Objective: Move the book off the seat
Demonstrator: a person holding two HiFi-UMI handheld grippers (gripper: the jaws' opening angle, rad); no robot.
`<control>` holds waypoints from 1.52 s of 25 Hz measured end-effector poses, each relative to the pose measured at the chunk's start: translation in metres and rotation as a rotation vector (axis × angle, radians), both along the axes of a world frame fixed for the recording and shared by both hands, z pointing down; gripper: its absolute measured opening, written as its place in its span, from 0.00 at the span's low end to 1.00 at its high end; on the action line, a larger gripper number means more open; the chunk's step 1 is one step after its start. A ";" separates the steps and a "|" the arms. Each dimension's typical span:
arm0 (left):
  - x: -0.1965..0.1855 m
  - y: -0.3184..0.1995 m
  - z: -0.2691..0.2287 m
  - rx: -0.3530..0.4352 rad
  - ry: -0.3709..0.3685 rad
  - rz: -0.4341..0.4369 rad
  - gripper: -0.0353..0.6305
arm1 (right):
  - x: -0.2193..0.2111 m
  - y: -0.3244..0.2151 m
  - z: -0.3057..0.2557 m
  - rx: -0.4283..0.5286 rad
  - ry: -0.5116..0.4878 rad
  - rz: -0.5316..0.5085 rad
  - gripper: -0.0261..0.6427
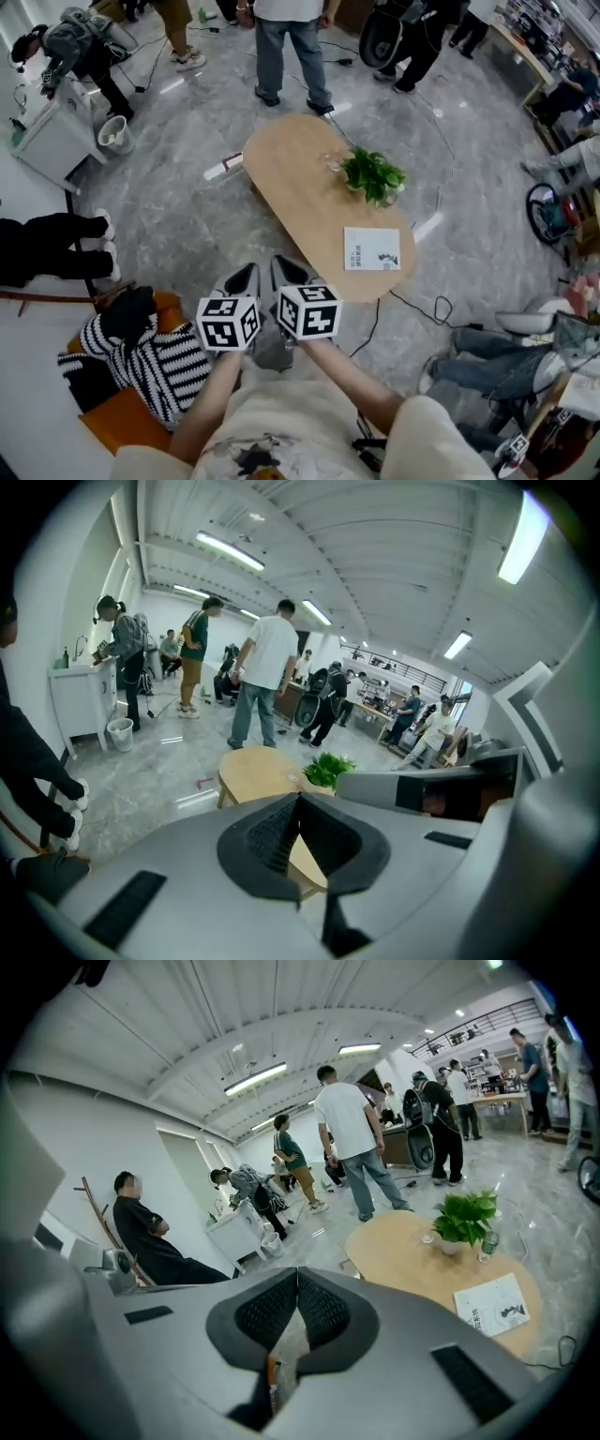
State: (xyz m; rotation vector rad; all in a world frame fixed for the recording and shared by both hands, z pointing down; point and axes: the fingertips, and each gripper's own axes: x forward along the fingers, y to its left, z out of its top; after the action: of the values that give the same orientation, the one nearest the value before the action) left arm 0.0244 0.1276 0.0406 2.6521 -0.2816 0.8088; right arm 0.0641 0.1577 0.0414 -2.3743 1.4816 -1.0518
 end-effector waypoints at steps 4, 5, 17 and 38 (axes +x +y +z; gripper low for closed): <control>-0.017 0.002 -0.007 0.005 0.019 -0.027 0.07 | -0.014 0.001 -0.009 0.008 0.029 -0.017 0.05; -0.021 0.002 -0.009 0.005 0.027 -0.036 0.07 | -0.018 0.001 -0.010 0.011 0.035 -0.019 0.05; -0.073 0.000 -0.039 0.018 0.074 -0.052 0.07 | -0.076 0.000 -0.047 0.048 0.092 -0.040 0.05; -0.105 0.010 -0.062 0.032 0.114 0.004 0.07 | -0.113 0.001 -0.079 0.076 0.173 -0.022 0.05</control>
State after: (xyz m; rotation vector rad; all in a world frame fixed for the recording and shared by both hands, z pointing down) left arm -0.0806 0.1380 -0.0216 2.7169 -0.2615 0.6565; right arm -0.0487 0.1588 -0.0377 -2.4539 1.5761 -0.7967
